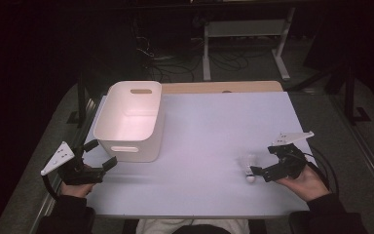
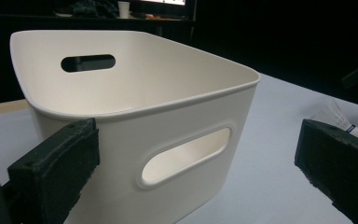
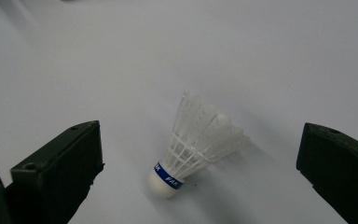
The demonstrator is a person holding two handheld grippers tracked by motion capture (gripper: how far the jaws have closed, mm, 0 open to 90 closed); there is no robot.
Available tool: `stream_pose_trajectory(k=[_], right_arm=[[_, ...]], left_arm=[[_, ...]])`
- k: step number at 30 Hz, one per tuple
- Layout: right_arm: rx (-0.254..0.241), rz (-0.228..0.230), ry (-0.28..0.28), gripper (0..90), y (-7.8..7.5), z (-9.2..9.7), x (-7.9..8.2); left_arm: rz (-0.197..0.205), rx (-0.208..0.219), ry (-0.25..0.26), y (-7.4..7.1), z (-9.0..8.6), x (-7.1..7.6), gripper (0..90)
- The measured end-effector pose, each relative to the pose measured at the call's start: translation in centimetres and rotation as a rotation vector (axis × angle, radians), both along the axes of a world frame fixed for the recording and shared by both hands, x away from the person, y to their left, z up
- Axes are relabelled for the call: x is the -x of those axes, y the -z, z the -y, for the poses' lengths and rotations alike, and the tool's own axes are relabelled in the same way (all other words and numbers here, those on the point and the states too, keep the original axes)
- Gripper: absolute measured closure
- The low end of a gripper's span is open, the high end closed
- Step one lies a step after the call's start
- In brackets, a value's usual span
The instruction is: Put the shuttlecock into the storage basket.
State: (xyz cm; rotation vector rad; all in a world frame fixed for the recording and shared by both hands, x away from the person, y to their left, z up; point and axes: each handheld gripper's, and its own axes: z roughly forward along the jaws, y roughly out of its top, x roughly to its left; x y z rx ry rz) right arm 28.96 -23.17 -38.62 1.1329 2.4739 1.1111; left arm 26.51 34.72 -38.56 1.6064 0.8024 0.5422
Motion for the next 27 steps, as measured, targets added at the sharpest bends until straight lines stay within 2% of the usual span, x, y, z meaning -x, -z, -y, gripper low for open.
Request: stream_pose_trajectory(k=[12,14,15,20,21,23,27], right_arm=[[0.061,-0.132,-0.022,0.0,0.4,-0.3,-0.9],[0.072,-0.160,-0.017,0.0,0.7,-0.5,-1.1],[0.072,-0.160,-0.017,0.0,0.7,-0.5,-1.1],[0.099,-0.232,-0.005,0.0,1.2,-0.9,-1.4],[0.099,-0.232,-0.005,0.0,1.2,-0.9,-1.4],[0.105,-0.267,0.008,0.0,1.4,-1.1,-1.6],[0.108,-0.301,0.021,0.0,1.6,-1.2,-1.8]], left_arm=[[0.003,0.001,0.001,0.0,0.0,0.0,0.0],[0.003,0.002,0.001,0.0,0.0,0.0,0.0],[0.004,0.001,0.001,0.0,0.0,0.1,0.0],[0.006,0.001,0.003,0.0,0.0,0.1,0.0],[0.006,0.001,0.003,0.0,0.0,0.1,0.0],[0.007,0.002,0.002,0.0,0.0,0.1,0.0],[0.007,0.002,0.003,0.0,0.0,0.1,0.0]])
